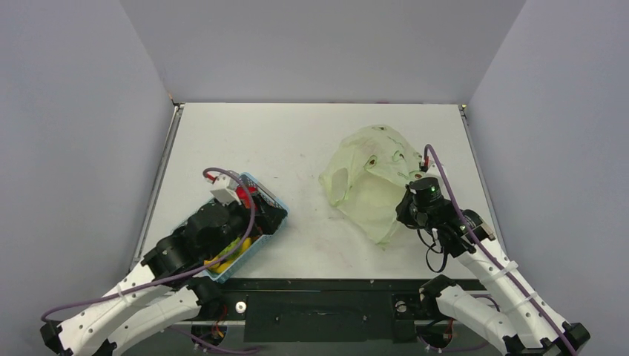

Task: Take the fake fruits out of the plastic bag

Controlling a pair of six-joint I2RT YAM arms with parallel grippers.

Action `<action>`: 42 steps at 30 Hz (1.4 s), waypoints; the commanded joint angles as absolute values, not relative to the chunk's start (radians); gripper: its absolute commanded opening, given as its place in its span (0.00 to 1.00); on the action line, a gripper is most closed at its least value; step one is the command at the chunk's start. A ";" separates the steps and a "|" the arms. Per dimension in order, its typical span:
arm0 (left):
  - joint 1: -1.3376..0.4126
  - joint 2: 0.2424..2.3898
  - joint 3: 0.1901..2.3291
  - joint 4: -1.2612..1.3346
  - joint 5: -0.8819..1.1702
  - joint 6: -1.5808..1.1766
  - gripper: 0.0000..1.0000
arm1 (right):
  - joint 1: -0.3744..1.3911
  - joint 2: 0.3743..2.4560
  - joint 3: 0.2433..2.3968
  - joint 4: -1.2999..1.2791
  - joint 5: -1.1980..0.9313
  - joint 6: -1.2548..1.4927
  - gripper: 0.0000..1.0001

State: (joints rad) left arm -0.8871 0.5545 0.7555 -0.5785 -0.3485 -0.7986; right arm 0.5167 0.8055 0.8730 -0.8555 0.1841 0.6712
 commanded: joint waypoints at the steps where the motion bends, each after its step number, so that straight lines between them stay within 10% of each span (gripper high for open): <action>1: -0.882 0.682 0.743 -0.347 -0.136 -0.771 0.97 | 0.519 0.820 0.870 -0.778 0.131 0.696 0.00; 26: -0.750 1.602 1.008 0.088 0.061 -0.851 0.92 | 0.532 0.738 0.841 -0.833 0.160 0.670 0.00; 34: -0.712 1.617 0.997 0.362 0.271 -0.965 0.44 | 0.532 0.727 0.814 -0.867 0.204 0.668 0.03; 38: -0.691 1.588 1.000 0.404 0.332 -1.035 0.04 | 0.532 0.714 0.855 -0.882 0.249 0.654 0.23; 42: -0.675 1.558 1.001 0.428 0.375 -1.102 0.00 | 0.535 0.745 0.959 -0.911 0.304 0.596 0.45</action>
